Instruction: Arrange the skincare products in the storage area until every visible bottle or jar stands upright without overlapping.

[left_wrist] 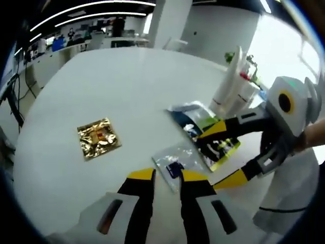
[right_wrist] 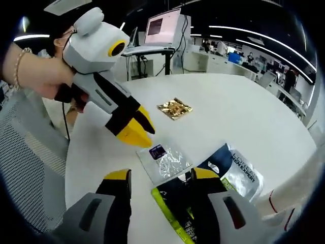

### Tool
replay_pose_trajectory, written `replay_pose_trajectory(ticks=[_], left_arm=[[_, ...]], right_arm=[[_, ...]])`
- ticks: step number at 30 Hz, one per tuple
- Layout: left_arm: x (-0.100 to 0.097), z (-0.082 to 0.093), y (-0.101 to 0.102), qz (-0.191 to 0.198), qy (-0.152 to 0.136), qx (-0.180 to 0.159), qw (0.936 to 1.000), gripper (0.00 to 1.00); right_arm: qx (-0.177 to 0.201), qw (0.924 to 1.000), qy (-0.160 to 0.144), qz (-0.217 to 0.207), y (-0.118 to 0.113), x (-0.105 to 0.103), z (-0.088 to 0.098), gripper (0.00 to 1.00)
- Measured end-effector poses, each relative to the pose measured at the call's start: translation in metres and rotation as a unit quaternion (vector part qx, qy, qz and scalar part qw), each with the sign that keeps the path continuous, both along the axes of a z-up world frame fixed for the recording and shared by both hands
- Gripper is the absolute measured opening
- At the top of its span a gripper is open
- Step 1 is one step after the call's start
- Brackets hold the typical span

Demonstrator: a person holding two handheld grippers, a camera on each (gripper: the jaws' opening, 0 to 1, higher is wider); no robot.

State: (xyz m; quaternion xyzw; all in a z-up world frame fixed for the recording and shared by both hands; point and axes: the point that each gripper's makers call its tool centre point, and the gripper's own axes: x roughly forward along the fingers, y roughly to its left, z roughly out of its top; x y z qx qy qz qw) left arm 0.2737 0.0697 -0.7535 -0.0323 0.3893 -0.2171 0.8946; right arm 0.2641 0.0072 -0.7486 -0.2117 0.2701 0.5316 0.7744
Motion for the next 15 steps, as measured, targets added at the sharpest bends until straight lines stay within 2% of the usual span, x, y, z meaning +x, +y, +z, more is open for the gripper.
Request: replay_pose_trajectory(ticks=[5, 9, 15], left_arm=[[-0.005, 0.007, 0.000, 0.003, -0.003, 0.005, 1.0000, 0.25], [-0.010, 0.011, 0.001, 0.003, -0.004, 0.003, 1.0000, 0.31], [-0.018, 0.016, 0.000, 0.008, -0.010, 0.006, 0.9999, 0.42]], right_arm=[[0.005, 0.9999, -0.002, -0.015, -0.014, -0.003, 0.002, 0.55], [0.011, 0.9994, -0.013, -0.030, -0.026, -0.007, 0.007, 0.66], [0.018, 0.9988, -0.013, -0.044, -0.044, -0.017, 0.017, 0.70]])
